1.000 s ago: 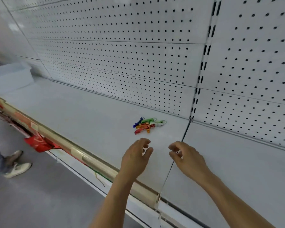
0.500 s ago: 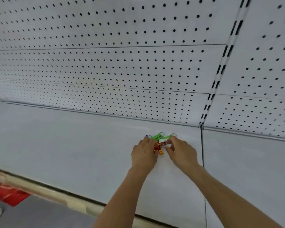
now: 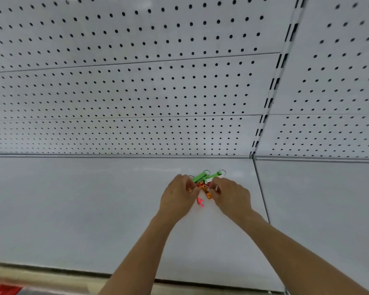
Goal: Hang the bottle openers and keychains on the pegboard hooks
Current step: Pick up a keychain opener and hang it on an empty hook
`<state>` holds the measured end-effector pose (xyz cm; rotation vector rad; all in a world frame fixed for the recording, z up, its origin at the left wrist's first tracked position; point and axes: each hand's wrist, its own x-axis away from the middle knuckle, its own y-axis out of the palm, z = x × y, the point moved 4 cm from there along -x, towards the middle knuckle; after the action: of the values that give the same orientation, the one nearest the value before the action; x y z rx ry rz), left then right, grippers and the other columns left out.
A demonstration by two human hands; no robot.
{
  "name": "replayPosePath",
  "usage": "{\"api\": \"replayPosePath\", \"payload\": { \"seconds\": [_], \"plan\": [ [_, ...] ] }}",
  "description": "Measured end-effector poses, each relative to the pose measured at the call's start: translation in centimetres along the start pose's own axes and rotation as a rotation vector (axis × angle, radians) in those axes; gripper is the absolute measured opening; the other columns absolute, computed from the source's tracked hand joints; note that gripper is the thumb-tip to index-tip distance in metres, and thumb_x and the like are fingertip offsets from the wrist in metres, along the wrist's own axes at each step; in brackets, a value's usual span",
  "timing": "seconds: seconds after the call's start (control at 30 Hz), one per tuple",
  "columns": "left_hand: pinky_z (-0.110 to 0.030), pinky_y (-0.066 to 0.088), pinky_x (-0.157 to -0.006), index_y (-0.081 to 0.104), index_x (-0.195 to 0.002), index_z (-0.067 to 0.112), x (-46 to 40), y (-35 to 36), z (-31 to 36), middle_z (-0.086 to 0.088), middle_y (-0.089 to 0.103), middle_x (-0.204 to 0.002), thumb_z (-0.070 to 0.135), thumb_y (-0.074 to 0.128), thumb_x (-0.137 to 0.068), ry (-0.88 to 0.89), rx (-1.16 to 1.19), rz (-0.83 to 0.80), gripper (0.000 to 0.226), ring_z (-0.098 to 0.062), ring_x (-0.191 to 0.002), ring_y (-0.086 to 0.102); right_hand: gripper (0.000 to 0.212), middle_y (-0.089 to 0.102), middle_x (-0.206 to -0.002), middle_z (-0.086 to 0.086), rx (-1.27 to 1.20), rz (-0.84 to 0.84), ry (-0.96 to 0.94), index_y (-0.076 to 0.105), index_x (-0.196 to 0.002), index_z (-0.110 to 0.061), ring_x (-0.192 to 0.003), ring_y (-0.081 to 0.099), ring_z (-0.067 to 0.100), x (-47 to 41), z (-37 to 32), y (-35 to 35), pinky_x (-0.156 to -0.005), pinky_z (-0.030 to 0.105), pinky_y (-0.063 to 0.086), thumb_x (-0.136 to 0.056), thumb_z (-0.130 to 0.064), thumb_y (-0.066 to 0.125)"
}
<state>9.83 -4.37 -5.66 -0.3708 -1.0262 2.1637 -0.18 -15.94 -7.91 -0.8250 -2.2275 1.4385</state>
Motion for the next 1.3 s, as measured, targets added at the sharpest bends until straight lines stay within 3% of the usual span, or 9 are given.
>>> {"api": "replayPosePath", "payload": {
  "seconds": [0.2, 0.37, 0.53, 0.7, 0.83, 0.93, 1.03, 1.17, 1.3],
  "plan": [
    [-0.018, 0.046, -0.072, 0.056, -0.076, 0.005, 1.4, -1.6, -0.1, 0.005, 0.069, -0.106, 0.012, 0.059, -0.087, -0.098, 0.469, -0.025, 0.013, -0.009, -0.093, 0.064, 0.006, 0.064, -0.085, -0.01, -0.274, 0.076, -0.007, 0.054, -0.084, -0.028, -0.072, 0.059, 0.013, 1.1, -0.9, -0.9, -0.062, 0.029, 0.048, -0.09, -0.031, 0.056],
    [-0.034, 0.047, -0.072, 0.046, -0.078, 0.007, 2.9, -2.7, 1.5, -0.01, 0.074, -0.081, 0.009, 0.048, -0.094, -0.072, 0.737, -0.064, 0.016, -0.017, -0.083, 0.07, 0.012, 0.063, -0.07, 0.0, -0.757, 0.084, 0.072, 0.058, -0.074, -0.016, -0.063, 0.056, 0.018, 3.2, -1.5, -4.0, -0.057, 0.034, 0.047, -0.086, -0.011, 0.06],
    [-0.019, 0.038, -0.051, 0.049, -0.097, 0.015, 4.7, -1.6, 4.7, -0.003, 0.055, -0.071, 0.024, 0.057, -0.094, -0.036, 0.637, -0.054, 0.013, -0.008, -0.052, 0.044, 0.008, 0.061, -0.063, 0.001, -0.994, 0.079, 0.17, 0.066, -0.078, -0.005, -0.055, 0.054, 0.008, 6.0, -0.4, -7.8, -0.054, 0.025, 0.045, -0.085, -0.008, 0.063],
    [-0.018, 0.044, -0.065, 0.069, -0.1, 0.025, 6.5, 0.5, 10.4, 0.006, 0.066, -0.084, 0.023, 0.076, -0.081, 0.189, 0.501, -0.047, 0.02, -0.004, -0.069, 0.054, 0.01, 0.065, -0.065, -0.003, -1.089, 0.08, 0.176, 0.071, -0.077, -0.008, -0.062, 0.057, 0.008, 9.3, 2.4, -12.1, -0.063, 0.024, 0.045, -0.083, -0.011, 0.064],
    [-0.011, 0.042, -0.061, 0.075, -0.091, 0.019, 9.3, 2.7, 16.3, 0.01, 0.073, -0.09, 0.015, 0.075, -0.081, 0.326, 0.511, -0.03, 0.011, 0.006, -0.068, 0.06, 0.013, 0.069, -0.074, 0.001, -1.145, 0.089, 0.152, 0.071, -0.076, -0.011, -0.074, 0.061, 0.011, 12.8, 6.0, -15.5, -0.073, 0.028, 0.046, -0.086, -0.012, 0.063],
    [-0.018, 0.049, -0.064, 0.075, -0.09, 0.017, 12.0, 5.2, 21.0, 0.007, 0.074, -0.082, 0.01, 0.07, -0.086, 0.402, 0.55, -0.04, 0.009, -0.007, -0.077, 0.068, 0.012, 0.067, -0.073, 0.001, -1.174, 0.123, 0.125, 0.072, -0.079, -0.009, -0.073, 0.059, 0.013, 15.9, 9.7, -18.3, -0.072, 0.028, 0.048, -0.088, -0.014, 0.065],
    [-0.015, 0.045, -0.06, 0.075, -0.089, 0.017, 14.9, 7.8, 25.5, 0.002, 0.074, -0.077, 0.008, 0.063, -0.09, 0.428, 0.585, -0.034, 0.015, -0.015, -0.07, 0.067, 0.014, 0.065, -0.07, 0.007, -1.171, 0.19, 0.107, 0.073, -0.082, -0.003, -0.067, 0.055, 0.016, 19.3, 13.8, -21.2, -0.068, 0.027, 0.05, -0.088, -0.013, 0.065],
    [-0.007, 0.039, -0.053, 0.076, -0.096, 0.012, 18.5, 11.7, 30.6, 0.011, 0.07, -0.069, 0.011, 0.059, -0.093, 0.348, 0.67, -0.1, 0.018, 0.002, -0.053, 0.056, 0.007, 0.066, -0.067, 0.012, -1.184, 0.292, 0.13, 0.067, -0.087, 0.002, -0.057, 0.058, 0.021, 24.0, 19.5, -24.6, -0.06, 0.03, 0.052, -0.088, -0.005, 0.063],
    [-0.007, 0.033, -0.046, 0.075, -0.098, 0.01, 22.2, 16.0, 35.1, 0.012, 0.066, -0.059, 0.013, 0.056, -0.095, 0.316, 0.72, -0.183, 0.019, 0.003, -0.044, 0.049, 0.008, 0.067, -0.066, 0.016, -1.088, 0.357, 0.126, 0.067, -0.087, 0.003, -0.053, 0.056, 0.023, 28.5, 24.6, -27.6, -0.054, 0.031, 0.051, -0.088, -0.002, 0.061]
  ]
}}
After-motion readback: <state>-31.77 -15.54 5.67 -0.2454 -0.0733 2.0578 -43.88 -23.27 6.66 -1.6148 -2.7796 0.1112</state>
